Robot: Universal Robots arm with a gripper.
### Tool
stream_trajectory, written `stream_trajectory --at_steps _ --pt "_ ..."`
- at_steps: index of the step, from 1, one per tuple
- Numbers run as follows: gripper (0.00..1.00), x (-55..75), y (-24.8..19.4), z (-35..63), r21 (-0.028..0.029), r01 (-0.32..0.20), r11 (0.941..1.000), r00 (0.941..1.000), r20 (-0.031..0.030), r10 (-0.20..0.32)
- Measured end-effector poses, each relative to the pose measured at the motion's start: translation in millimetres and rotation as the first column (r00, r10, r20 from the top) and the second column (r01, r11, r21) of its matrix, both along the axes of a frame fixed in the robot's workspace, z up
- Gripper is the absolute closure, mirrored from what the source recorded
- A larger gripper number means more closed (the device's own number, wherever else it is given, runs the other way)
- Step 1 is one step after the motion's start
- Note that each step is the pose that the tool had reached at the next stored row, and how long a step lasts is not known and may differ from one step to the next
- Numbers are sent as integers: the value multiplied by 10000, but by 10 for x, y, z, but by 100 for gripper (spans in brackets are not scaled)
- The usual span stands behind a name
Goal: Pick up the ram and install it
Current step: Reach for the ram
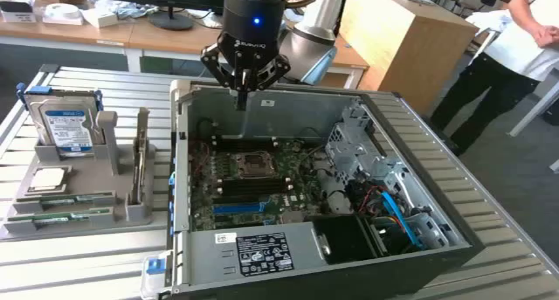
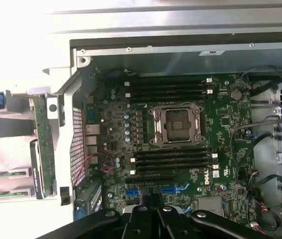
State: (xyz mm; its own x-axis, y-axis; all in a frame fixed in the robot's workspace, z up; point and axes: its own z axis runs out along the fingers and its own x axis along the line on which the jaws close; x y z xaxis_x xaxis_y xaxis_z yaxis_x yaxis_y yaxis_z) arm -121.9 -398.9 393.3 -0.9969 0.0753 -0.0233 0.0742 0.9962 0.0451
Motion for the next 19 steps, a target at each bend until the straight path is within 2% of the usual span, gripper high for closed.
stream_trajectory --at_steps 12,19 --pt "90 0 0 0 0 0 10000 10000 0 0" --pt "90 -111 0 -3 0 1 10000 10000 0 -1"
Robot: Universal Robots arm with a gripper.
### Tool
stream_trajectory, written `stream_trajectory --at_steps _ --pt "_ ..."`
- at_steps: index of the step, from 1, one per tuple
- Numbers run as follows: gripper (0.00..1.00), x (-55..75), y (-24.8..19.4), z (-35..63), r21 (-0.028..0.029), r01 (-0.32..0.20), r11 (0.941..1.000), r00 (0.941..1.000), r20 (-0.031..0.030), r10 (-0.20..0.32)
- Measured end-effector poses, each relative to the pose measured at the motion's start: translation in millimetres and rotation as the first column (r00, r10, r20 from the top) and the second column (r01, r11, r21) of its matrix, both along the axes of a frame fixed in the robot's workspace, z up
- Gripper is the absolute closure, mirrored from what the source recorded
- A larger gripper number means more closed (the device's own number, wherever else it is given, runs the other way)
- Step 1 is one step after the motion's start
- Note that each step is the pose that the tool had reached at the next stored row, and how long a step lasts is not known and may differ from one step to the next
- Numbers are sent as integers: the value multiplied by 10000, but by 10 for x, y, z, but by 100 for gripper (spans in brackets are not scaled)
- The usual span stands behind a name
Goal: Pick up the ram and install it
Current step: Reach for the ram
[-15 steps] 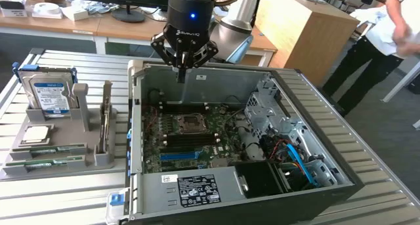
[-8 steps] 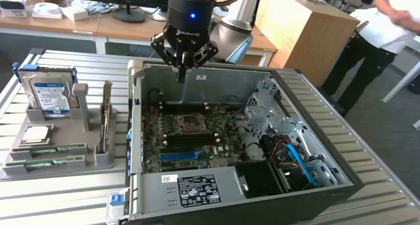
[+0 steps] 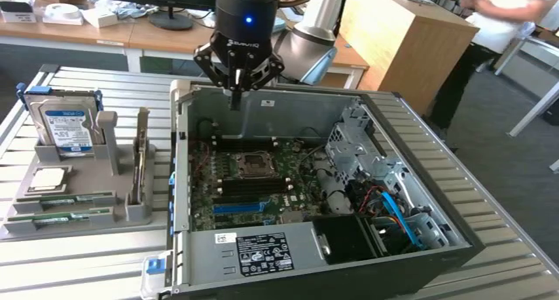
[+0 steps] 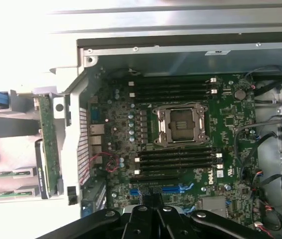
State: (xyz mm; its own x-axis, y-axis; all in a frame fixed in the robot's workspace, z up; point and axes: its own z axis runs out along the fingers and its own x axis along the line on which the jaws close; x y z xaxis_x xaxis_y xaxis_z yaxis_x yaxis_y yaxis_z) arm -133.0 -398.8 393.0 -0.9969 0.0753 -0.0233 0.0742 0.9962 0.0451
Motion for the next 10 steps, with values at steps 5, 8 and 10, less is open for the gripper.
stream_trajectory --at_steps 5,8,10 --pt "90 -118 0 -3 0 0 10000 10000 0 0" --pt "90 -183 0 -4 0 0 10000 10000 0 0" --pt "90 -232 0 -5 -1 -2 10000 10000 -1 2"
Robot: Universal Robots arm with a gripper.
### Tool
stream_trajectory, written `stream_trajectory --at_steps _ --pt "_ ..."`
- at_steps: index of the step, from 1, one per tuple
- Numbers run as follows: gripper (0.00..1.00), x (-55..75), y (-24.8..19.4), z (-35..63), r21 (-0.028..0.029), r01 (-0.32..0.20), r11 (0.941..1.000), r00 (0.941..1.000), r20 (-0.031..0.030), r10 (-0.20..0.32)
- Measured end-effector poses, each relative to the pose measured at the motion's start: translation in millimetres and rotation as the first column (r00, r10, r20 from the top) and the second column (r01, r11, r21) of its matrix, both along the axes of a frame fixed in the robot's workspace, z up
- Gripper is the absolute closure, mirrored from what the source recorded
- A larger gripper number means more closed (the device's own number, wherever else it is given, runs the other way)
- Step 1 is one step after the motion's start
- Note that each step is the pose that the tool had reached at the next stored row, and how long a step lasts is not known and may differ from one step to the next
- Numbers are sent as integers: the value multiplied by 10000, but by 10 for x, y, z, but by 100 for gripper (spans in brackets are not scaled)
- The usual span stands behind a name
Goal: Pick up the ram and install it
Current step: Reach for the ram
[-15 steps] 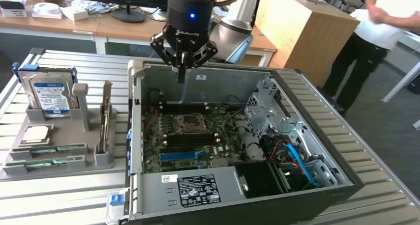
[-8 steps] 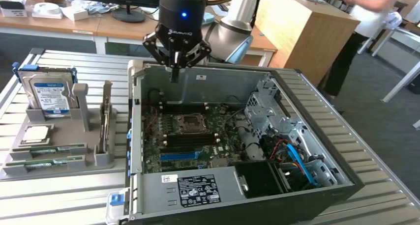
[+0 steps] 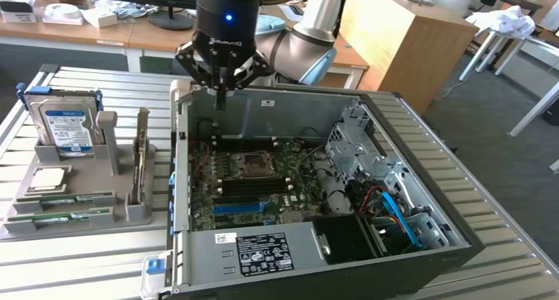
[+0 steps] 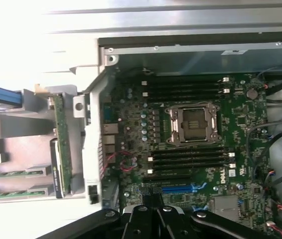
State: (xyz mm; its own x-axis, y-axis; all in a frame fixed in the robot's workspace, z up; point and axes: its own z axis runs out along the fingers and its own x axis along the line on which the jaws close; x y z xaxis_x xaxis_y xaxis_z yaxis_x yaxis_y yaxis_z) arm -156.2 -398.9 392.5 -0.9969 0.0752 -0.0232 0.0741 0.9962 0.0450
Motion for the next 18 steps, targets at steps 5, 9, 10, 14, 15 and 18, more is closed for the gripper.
stream_trajectory --at_steps 5,9,10,14,15,18 --pt "90 -133 1 -5 0 1 10000 10000 1 -1" --pt "90 -234 1 -12 1 2 10000 10000 1 -2" --pt "90 -268 2 -13 1 2 10000 10000 0 -2" --pt "90 -382 2 -17 0 1 10000 10000 1 -1" --pt "90 -415 2 -18 0 2 10000 10000 0 -2" --pt "90 -505 2 -24 1 1 10000 10000 1 -1"
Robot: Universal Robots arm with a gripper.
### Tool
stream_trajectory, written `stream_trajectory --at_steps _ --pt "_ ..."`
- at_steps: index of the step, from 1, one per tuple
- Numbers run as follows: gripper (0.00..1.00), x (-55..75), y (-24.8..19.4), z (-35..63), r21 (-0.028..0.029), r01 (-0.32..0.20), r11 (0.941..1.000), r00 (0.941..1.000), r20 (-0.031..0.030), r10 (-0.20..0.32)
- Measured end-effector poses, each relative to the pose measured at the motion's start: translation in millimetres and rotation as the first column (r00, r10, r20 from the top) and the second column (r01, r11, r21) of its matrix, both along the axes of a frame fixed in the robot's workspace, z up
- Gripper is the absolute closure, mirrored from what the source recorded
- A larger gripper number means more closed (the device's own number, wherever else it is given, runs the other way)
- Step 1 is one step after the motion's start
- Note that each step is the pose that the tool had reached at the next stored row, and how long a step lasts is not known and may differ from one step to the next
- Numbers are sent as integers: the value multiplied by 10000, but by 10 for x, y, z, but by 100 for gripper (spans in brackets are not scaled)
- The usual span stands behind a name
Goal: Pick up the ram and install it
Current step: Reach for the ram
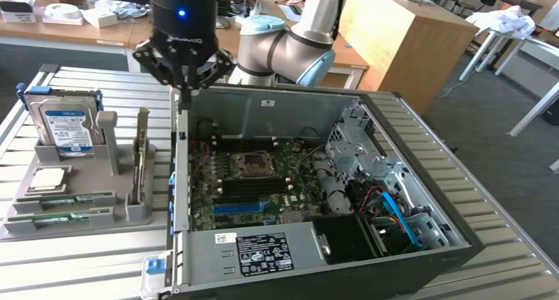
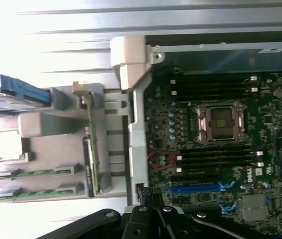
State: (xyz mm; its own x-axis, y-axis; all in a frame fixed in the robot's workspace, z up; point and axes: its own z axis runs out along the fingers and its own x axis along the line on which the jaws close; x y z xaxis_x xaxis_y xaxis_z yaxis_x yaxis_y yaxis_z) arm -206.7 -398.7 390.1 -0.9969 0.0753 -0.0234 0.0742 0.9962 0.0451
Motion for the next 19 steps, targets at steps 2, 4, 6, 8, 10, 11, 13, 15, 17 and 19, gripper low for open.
stream_trajectory --at_steps 2,4,6,8,10,11,13,15,17,19 --pt "90 -60 0 -3 -1 0 10000 10000 -1 0" --pt "90 -111 0 -6 0 1 10000 10000 0 -1" --pt "90 -143 0 -8 0 0 10000 10000 -1 0" --pt "90 -192 0 -12 0 -1 10000 10000 -1 1" --pt "90 -240 0 -16 0 0 10000 10000 -1 0" --pt "90 -267 0 -17 0 0 10000 10000 -1 0" --pt "90 -316 0 -20 0 1 10000 10000 -1 -1" --pt "90 -360 0 -23 -1 1 10000 10000 -3 -1" --pt "90 -403 0 -27 0 -1 10000 10000 -4 1" --pt "90 -457 0 -29 -3 0 10000 10000 -6 0"
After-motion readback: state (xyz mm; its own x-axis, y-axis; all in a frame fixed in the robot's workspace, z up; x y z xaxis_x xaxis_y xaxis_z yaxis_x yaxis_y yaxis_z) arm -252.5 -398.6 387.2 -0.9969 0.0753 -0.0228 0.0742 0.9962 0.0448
